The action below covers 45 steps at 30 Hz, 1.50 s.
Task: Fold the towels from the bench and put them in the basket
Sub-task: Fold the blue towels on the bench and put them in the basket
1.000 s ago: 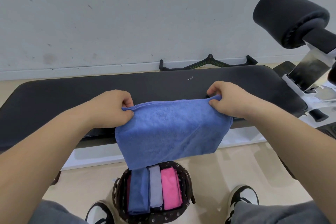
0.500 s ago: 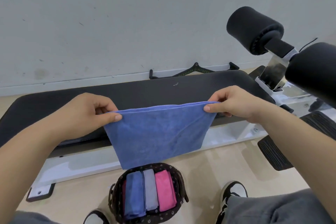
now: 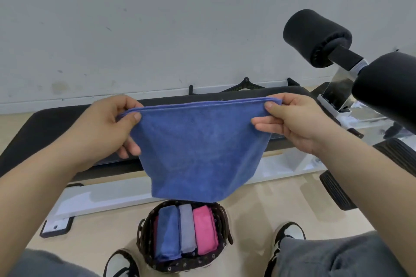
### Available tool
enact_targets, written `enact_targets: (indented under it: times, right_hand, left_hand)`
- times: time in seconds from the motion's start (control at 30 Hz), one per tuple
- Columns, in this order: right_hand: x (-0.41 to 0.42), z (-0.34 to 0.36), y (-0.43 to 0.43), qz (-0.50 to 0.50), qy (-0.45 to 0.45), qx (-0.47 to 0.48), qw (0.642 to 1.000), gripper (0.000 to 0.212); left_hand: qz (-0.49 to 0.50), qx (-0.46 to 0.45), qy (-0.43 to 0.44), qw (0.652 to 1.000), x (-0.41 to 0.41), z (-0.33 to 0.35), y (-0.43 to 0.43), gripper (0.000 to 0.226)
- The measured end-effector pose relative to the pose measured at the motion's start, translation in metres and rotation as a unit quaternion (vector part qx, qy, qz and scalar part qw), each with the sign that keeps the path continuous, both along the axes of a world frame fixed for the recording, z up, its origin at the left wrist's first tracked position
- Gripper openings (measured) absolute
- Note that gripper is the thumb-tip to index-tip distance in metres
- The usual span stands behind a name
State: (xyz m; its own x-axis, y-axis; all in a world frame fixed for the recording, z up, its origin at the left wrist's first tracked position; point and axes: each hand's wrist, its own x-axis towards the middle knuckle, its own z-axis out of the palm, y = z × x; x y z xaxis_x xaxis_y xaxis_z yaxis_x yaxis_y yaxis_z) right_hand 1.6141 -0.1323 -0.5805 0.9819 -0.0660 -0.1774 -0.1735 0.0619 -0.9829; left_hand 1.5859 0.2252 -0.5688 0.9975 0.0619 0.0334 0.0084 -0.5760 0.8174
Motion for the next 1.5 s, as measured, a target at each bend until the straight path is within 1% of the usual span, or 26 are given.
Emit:
enact_targets:
  times: [0.07,0.2,0.27,0.3,0.37,0.4,0.47,0.53,0.6,0.73,0.77,0.8,0.87,0.9,0.93,1.0,1.07,1.1,1.13,1.2,1.23,1.3,1.33,1.4,1.43,1.5]
  right_hand:
    - [0.007,-0.005,0.008,-0.031,-0.007,-0.011,0.999,0.013]
    - [0.030,-0.016,0.021,-0.090,-0.043,-0.033,0.994,0.013]
    - [0.045,-0.023,0.028,-0.097,-0.033,-0.025,0.994,0.012]
    - [0.053,-0.028,0.030,-0.097,-0.010,-0.001,0.995,0.013]
    - [0.069,-0.040,0.034,-0.105,0.053,0.066,0.991,0.023]
    - [0.077,-0.046,0.036,-0.117,0.077,0.082,0.987,0.027]
    - [0.093,-0.055,0.043,-0.148,0.093,0.074,0.982,0.022]
    - [0.108,-0.058,0.051,-0.173,0.079,0.062,0.980,0.014]
    - [0.120,-0.058,0.058,-0.171,0.055,0.044,0.983,0.011]
    - [0.132,-0.059,0.070,-0.124,-0.016,-0.053,0.991,0.010]
    - [0.132,-0.058,0.072,-0.107,-0.034,-0.079,0.991,0.013]
    - [0.132,-0.058,0.074,-0.087,-0.049,-0.101,0.990,0.020]
    - [0.131,-0.058,0.076,-0.044,-0.071,-0.145,0.986,0.035]
    - [0.129,-0.057,0.077,-0.026,-0.080,-0.184,0.979,0.039]
    - [0.126,-0.056,0.079,-0.010,-0.090,-0.229,0.969,0.040]
    - [0.113,-0.053,0.084,0.025,-0.105,-0.305,0.946,0.032]
    - [0.096,-0.049,0.089,0.082,-0.112,-0.371,0.918,0.026]
    - [0.085,-0.047,0.091,0.118,-0.117,-0.408,0.898,0.027]
    - [0.076,-0.046,0.092,0.159,-0.120,-0.447,0.872,0.031]
    - [0.056,-0.048,0.093,0.230,-0.116,-0.532,0.806,0.046]
    - [0.045,-0.050,0.094,0.247,-0.106,-0.577,0.772,0.052]
    - [0.025,-0.058,0.098,0.239,-0.087,-0.652,0.714,0.057]
    - [0.017,-0.063,0.101,0.229,-0.085,-0.675,0.696,0.058]
    - [0.007,-0.070,0.105,0.217,-0.084,-0.695,0.681,0.060]
    - [0.005,-0.070,0.106,0.215,-0.084,-0.696,0.680,0.063]
    - [0.005,-0.068,0.106,0.220,-0.083,-0.692,0.683,0.072]
  left_hand:
    - [0.037,-0.062,0.001,0.997,0.007,-0.004,-0.002,0.014]
    - [0.096,-0.183,0.008,0.978,0.027,-0.018,-0.011,0.012]
    - [0.112,-0.216,0.009,0.970,0.042,-0.028,-0.012,0.012]
    - [0.119,-0.228,0.006,0.966,0.050,-0.033,-0.013,0.012]
    - [0.128,-0.219,0.004,0.967,0.067,-0.044,-0.013,0.012]
    - [0.129,-0.204,0.008,0.970,0.075,-0.050,-0.013,0.012]
    - [0.134,-0.186,0.023,0.973,0.091,-0.063,-0.011,0.014]
    - [0.146,-0.191,0.029,0.970,0.106,-0.072,-0.009,0.014]
    - [0.167,-0.197,0.020,0.966,0.118,-0.077,-0.007,0.014]
    - [0.202,-0.194,-0.042,0.959,0.134,-0.079,-0.007,0.011]
    - [0.198,-0.182,-0.055,0.962,0.135,-0.079,-0.008,0.008]
    - [0.187,-0.155,-0.060,0.968,0.136,-0.080,-0.008,0.013]
    - [0.140,-0.081,-0.043,0.986,0.134,-0.082,-0.003,0.041]
    - [0.112,-0.044,-0.033,0.992,0.131,-0.082,0.000,0.052]
    - [0.083,0.002,-0.036,0.996,0.126,-0.081,0.003,0.057]
    - [0.028,0.097,-0.068,0.993,0.112,-0.074,0.006,0.053]
    - [-0.025,0.170,-0.105,0.979,0.093,-0.067,0.004,0.038]
    - [-0.054,0.198,-0.113,0.972,0.081,-0.066,0.002,0.035]
    - [-0.085,0.222,-0.110,0.965,0.070,-0.067,0.001,0.038]
    - [-0.152,0.259,-0.086,0.950,0.049,-0.078,0.001,0.054]
    - [-0.178,0.278,-0.079,0.941,0.040,-0.085,0.001,0.064]
    - [-0.214,0.336,-0.083,0.913,0.027,-0.102,0.003,0.083]
    - [-0.224,0.384,-0.096,0.891,0.022,-0.110,0.004,0.091]
    - [-0.226,0.466,-0.114,0.848,0.018,-0.120,0.005,0.104]
    - [-0.220,0.485,-0.122,0.838,0.019,-0.124,0.005,0.107]
    - [-0.212,0.495,-0.142,0.831,0.020,-0.126,0.005,0.106]
